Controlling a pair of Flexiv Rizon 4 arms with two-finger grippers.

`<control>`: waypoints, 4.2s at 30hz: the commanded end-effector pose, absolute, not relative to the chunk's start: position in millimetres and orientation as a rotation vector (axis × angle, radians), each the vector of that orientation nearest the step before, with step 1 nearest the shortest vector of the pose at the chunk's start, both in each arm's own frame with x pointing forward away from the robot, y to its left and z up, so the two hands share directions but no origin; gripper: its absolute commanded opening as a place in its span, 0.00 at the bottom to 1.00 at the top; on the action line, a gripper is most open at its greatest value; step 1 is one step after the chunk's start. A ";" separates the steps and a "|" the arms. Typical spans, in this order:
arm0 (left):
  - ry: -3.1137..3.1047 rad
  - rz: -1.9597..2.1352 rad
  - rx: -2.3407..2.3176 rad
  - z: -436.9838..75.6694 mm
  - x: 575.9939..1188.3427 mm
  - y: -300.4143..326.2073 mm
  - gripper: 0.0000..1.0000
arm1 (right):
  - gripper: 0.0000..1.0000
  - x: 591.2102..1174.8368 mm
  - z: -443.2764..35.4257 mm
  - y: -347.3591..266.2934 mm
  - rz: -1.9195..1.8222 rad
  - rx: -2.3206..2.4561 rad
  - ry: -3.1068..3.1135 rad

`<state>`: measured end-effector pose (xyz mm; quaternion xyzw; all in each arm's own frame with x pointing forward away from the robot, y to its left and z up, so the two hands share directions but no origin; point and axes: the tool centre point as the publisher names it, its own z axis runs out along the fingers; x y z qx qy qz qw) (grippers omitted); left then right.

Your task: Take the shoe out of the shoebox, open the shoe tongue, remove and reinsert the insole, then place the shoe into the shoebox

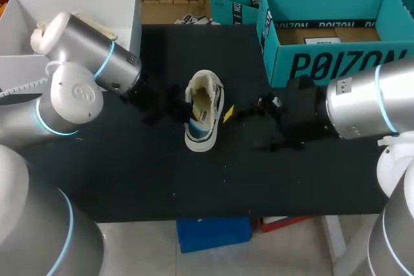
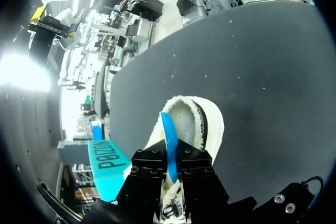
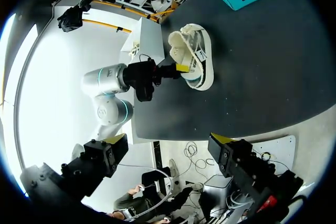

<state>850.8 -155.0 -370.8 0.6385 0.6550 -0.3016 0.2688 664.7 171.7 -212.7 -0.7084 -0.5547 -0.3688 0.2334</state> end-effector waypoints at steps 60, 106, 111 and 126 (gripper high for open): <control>1.820 -0.582 2.090 -411.0 831.6 -157.0 0.00 | 1.00 665.1 -212.2 171.8 -1.011 -1.946 -1.524; 1.769 -0.492 1.893 -300.2 857.2 -89.9 0.46 | 1.00 665.1 -212.2 171.8 -1.011 -1.946 -1.524; 1.810 -0.542 1.825 -292.1 857.2 -85.3 1.00 | 1.00 665.1 -212.2 171.8 -1.011 -1.946 -1.524; 1.940 -0.576 1.691 -276.4 861.6 -66.0 1.00 | 1.00 665.1 -212.2 171.8 -1.011 -1.946 -1.524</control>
